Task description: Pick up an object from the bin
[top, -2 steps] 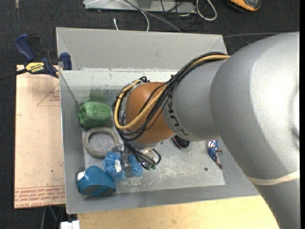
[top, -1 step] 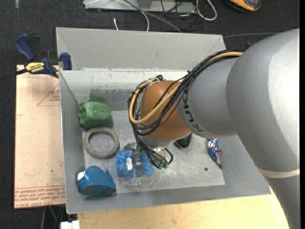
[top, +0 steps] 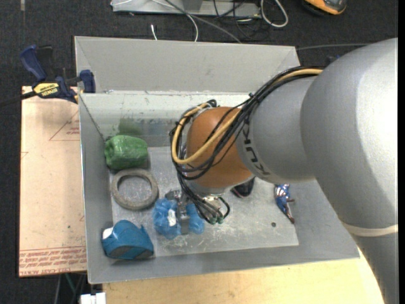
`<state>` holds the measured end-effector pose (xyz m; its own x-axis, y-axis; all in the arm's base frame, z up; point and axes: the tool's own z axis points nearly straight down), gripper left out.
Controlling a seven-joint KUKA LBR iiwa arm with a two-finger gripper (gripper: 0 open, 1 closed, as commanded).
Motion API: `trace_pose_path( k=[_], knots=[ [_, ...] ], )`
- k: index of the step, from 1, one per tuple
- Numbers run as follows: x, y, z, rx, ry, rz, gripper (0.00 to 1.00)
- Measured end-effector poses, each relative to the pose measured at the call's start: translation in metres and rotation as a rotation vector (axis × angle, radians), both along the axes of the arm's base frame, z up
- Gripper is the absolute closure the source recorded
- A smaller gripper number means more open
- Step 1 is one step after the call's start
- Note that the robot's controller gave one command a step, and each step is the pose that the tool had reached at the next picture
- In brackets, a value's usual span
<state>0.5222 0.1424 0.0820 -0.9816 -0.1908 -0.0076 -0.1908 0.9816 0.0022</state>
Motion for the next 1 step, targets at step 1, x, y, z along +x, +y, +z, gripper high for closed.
trace_pose_path(
  k=[1],
  knots=[
    [-0.0001,-0.0041,0.0187,0.001,-0.003,-0.002,1.00]
  ],
)
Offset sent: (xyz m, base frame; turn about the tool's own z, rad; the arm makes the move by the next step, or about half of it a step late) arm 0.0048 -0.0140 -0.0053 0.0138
